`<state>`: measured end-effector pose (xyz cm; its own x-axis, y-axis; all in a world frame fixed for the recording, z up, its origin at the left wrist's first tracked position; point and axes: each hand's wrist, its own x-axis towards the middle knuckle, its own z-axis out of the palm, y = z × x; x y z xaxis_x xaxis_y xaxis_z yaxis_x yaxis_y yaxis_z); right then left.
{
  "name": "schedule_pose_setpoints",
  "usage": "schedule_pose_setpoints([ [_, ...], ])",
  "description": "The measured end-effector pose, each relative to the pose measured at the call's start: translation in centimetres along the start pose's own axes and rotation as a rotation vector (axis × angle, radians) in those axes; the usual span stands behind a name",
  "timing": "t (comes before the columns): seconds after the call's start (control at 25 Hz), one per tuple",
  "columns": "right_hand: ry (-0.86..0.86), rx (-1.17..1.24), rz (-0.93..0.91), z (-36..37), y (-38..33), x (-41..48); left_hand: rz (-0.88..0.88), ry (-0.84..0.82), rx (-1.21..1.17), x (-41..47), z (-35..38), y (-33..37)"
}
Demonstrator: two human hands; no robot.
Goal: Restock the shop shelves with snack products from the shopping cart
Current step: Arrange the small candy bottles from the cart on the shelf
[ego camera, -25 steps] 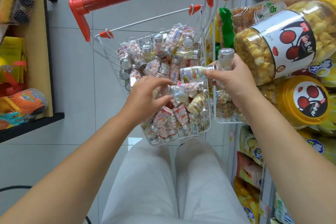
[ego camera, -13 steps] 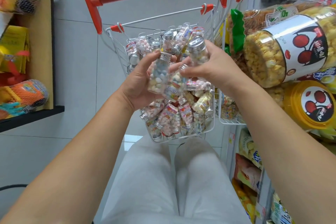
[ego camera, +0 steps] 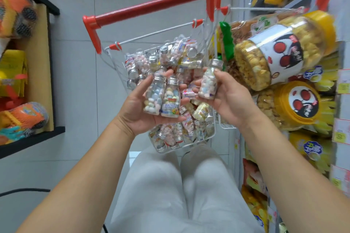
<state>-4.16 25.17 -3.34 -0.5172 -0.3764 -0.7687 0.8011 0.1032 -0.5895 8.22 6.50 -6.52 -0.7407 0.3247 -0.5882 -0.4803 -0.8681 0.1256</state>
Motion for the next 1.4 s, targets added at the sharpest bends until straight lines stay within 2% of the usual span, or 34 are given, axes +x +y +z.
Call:
schedule_pose_setpoints([
  [0.2,0.032,0.093,-0.202,-1.6,-4.6,-7.5,-0.053,-0.195,0.101,0.4,8.4,0.3],
  [0.36,0.263,0.033,-0.406,-3.1,-9.1,-14.5,-0.114,-0.334,0.241,0.6,16.8,-0.1],
  [0.48,0.379,0.055,-0.505,-5.1,-11.2,-19.4,-0.175,-0.374,0.317,1.0,22.5,-1.3],
  [0.68,0.407,0.109,-0.621,-10.9,-14.3,-26.0,-0.247,-0.436,0.355,3.5,31.4,-4.8],
  [0.76,0.526,0.053,-0.74,-14.2,-16.4,-28.4,-0.262,-0.482,0.359,5.2,35.1,-6.5],
  [0.88,0.884,-0.148,-0.886,-19.6,-20.6,-31.0,-0.23,-0.529,0.35,7.3,39.9,-8.4],
  [1.0,1.124,-0.473,-0.888,-23.8,-25.0,-30.7,-0.182,-0.554,0.371,8.9,42.8,-9.6],
  [1.12,1.169,-0.718,-0.746,-25.8,-28.5,-27.2,-0.173,-0.545,0.359,10.3,43.2,-10.1],
  [1.24,1.144,-0.754,-0.669,-26.7,-30.6,-24.0,-0.163,-0.525,0.358,11.3,42.3,-9.8],
  [1.4,1.123,-0.719,-0.692,-26.9,-32.6,-22.2,-0.16,-0.511,0.356,11.8,41.8,-8.9],
])
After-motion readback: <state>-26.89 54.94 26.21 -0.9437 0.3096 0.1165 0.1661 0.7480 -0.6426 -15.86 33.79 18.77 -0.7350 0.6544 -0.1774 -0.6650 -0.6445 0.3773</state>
